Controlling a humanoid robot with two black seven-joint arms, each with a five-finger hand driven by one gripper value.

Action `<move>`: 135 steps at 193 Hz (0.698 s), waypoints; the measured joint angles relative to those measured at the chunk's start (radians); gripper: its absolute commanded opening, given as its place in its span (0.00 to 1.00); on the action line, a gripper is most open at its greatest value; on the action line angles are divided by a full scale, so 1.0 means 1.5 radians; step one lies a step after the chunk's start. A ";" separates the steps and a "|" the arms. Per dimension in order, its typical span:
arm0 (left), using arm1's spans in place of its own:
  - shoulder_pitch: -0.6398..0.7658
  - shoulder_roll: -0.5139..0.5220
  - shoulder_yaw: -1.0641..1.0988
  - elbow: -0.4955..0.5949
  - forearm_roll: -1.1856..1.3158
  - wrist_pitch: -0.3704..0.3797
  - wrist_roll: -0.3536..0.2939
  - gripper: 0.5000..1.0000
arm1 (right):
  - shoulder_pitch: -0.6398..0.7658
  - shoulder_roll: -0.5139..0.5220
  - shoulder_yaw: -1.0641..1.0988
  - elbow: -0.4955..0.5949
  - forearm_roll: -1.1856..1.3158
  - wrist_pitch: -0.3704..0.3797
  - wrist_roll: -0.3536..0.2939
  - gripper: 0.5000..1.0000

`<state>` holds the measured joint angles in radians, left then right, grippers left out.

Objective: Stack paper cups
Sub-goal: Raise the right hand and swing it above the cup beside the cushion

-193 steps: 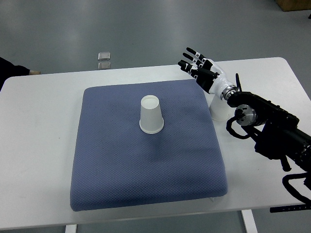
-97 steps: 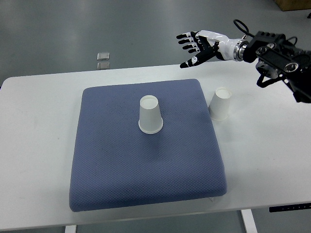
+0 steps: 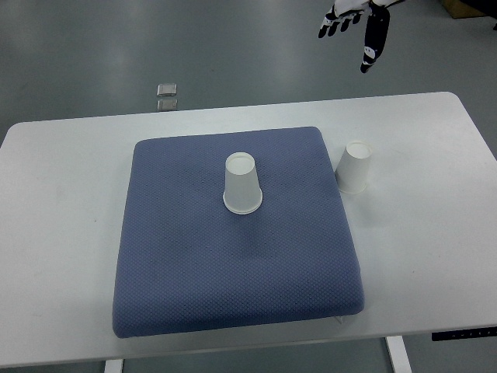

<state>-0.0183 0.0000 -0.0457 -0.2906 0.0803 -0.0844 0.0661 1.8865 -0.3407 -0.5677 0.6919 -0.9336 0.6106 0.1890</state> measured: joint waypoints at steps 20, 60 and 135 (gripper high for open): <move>0.000 0.000 0.000 -0.006 0.000 0.000 0.000 1.00 | 0.064 -0.025 -0.025 0.059 -0.003 0.000 -0.001 0.86; -0.001 0.000 0.001 -0.009 0.001 0.000 0.000 1.00 | 0.156 -0.121 -0.035 0.204 0.001 0.000 -0.001 0.86; -0.001 0.000 0.001 -0.009 0.001 0.000 0.001 1.00 | 0.059 -0.144 -0.029 0.227 -0.002 0.000 -0.024 0.86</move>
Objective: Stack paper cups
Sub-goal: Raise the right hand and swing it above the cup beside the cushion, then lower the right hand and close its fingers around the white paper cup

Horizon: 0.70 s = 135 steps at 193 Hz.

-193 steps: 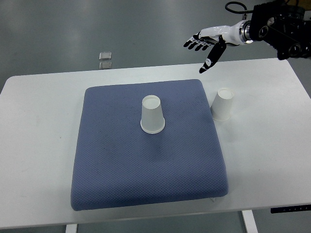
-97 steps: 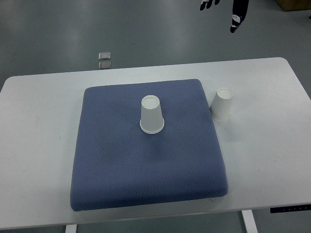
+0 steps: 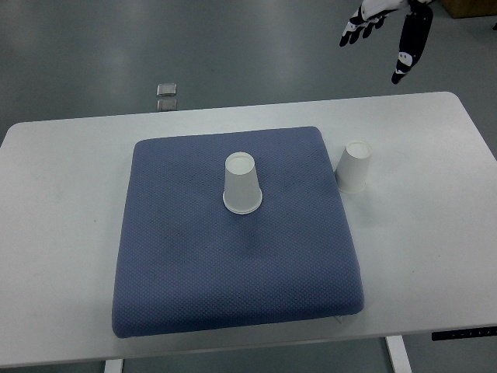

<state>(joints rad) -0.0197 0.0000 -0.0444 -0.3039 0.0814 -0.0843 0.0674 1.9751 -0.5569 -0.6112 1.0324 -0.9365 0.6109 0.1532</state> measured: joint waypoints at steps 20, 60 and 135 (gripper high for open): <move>0.000 0.000 0.000 0.000 0.000 0.001 0.000 1.00 | -0.065 0.034 0.001 -0.042 0.000 0.000 -0.014 0.86; 0.000 0.000 0.000 0.001 0.000 0.001 0.000 1.00 | -0.185 0.107 0.005 -0.160 0.009 -0.021 -0.030 0.86; 0.001 0.000 -0.001 0.003 0.000 0.001 0.000 1.00 | -0.339 0.222 0.005 -0.337 0.061 -0.092 -0.031 0.85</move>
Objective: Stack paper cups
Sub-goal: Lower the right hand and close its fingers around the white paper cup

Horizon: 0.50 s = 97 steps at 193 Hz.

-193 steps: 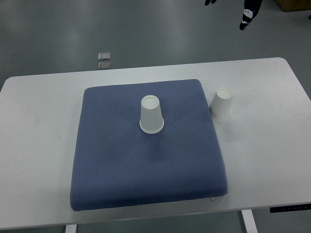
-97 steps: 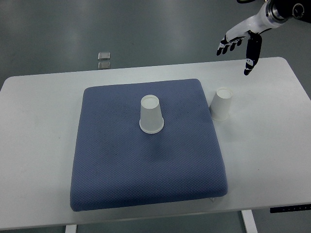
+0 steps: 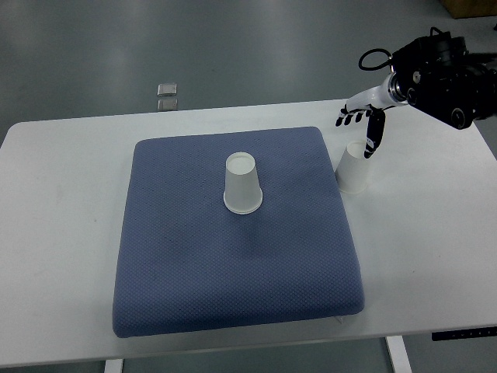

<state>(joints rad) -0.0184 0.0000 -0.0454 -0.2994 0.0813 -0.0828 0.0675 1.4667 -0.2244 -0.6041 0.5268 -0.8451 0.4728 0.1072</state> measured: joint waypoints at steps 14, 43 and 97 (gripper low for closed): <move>0.000 0.000 0.000 -0.001 0.000 0.000 0.000 1.00 | -0.017 0.014 0.000 -0.022 0.001 -0.006 0.000 0.85; 0.000 0.000 0.001 0.000 0.000 0.000 0.000 1.00 | -0.047 0.032 0.000 -0.060 0.000 -0.010 0.000 0.85; 0.000 0.000 0.001 -0.003 0.000 0.000 0.000 1.00 | -0.067 0.034 0.000 -0.070 0.000 -0.035 0.000 0.84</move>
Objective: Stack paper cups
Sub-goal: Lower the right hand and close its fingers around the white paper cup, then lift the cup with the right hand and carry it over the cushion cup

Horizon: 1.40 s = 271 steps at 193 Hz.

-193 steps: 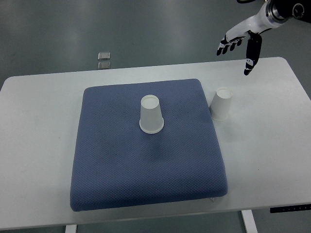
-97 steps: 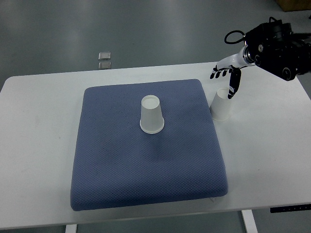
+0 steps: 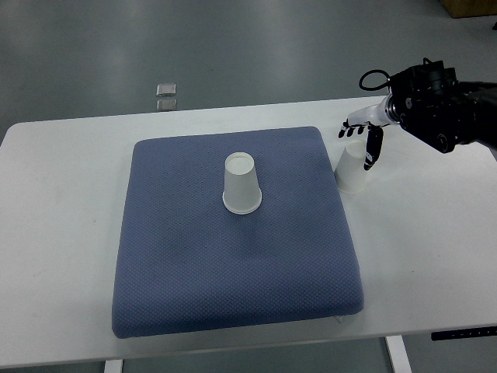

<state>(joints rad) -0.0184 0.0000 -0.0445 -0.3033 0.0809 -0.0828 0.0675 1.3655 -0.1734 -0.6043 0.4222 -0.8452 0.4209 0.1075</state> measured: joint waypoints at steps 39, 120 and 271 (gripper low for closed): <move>0.000 0.000 0.000 0.000 0.000 0.000 0.000 1.00 | -0.010 0.011 0.000 -0.007 0.000 -0.011 -0.002 0.83; 0.000 0.000 0.000 0.002 0.000 0.000 0.000 1.00 | -0.031 0.032 -0.001 -0.036 0.000 -0.013 -0.010 0.81; 0.000 0.000 0.000 0.005 0.000 0.000 0.000 1.00 | -0.010 0.028 -0.012 -0.034 -0.009 -0.006 -0.009 0.28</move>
<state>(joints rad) -0.0184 0.0000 -0.0445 -0.2960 0.0806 -0.0828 0.0675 1.3501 -0.1318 -0.6219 0.3716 -0.8580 0.4117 0.0934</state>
